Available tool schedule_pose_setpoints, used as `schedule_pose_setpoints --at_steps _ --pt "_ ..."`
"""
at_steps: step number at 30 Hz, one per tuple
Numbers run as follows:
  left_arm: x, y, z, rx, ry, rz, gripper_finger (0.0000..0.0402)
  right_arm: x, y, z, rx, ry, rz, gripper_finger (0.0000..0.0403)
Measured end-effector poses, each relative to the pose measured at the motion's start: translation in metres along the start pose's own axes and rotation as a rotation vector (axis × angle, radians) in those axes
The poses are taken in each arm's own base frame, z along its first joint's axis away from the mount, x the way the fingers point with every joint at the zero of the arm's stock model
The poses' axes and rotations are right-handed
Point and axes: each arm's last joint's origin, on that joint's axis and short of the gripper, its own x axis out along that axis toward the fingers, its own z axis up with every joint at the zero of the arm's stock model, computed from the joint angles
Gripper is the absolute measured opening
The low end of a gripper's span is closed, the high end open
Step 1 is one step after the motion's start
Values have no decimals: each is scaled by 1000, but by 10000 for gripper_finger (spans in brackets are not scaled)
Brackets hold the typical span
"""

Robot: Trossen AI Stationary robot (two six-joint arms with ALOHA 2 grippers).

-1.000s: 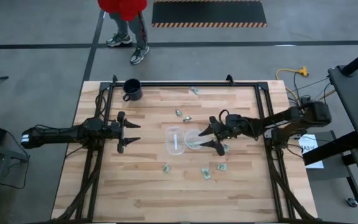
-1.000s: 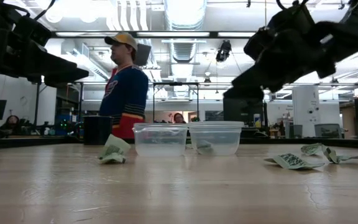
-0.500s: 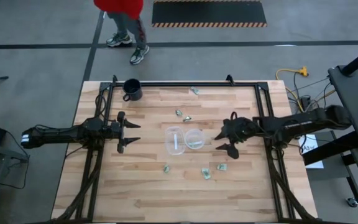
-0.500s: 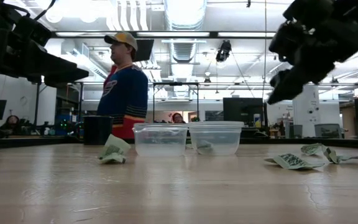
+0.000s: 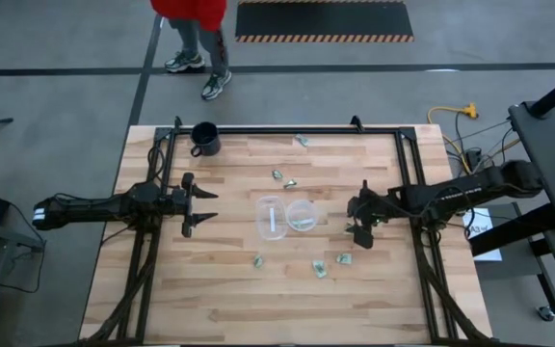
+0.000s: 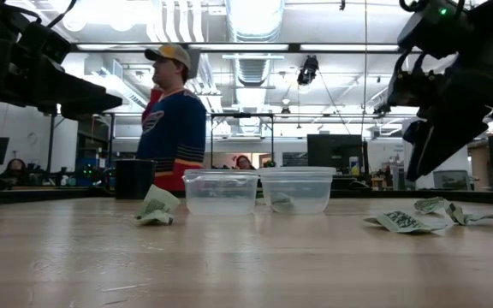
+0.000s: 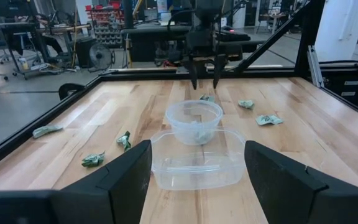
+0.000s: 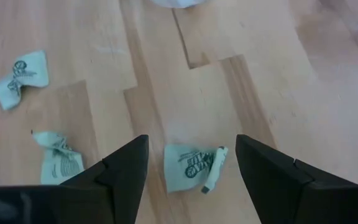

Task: Pick and place Stevia / Truvia into bins
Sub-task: Put the green stevia packet into the right transparent container

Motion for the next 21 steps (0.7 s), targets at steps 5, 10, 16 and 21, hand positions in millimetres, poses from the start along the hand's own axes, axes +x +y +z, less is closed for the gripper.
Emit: schedule_pose_setpoints --at_steps 5,10,16,21 --pt "0 0 0 0 0 0 240 5 1 -3 -7 43 -12 224" --pt "0 0 0 0 0 0 240 14 1 -7 -14 102 -34 223" --pt "0 0 0 0 0 0 240 30 -1 -11 -17 189 -76 223" --pt "0 0 0 0 -1 0 240 37 -2 -14 -21 223 -97 220"
